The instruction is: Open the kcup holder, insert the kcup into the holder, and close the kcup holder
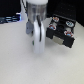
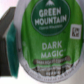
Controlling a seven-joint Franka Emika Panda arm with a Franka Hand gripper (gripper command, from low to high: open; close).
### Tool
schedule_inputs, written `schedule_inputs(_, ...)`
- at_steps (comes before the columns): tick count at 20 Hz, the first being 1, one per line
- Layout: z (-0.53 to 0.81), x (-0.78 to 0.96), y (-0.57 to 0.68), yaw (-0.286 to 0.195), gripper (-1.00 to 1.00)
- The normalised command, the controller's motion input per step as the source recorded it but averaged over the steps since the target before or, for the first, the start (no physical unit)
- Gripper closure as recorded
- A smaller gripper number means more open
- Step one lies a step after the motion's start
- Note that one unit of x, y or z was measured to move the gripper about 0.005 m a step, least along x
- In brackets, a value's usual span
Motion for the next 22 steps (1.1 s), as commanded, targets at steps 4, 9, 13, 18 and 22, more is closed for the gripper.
schedule_inputs(4,0.81,0.02,0.43,0.002,1.00)
schedule_inputs(9,0.68,0.02,0.55,0.018,1.00)
schedule_inputs(13,0.55,0.01,0.62,0.016,1.00)
schedule_inputs(18,0.43,0.05,0.65,0.006,1.00)
schedule_inputs(22,0.32,0.07,0.65,0.002,1.00)
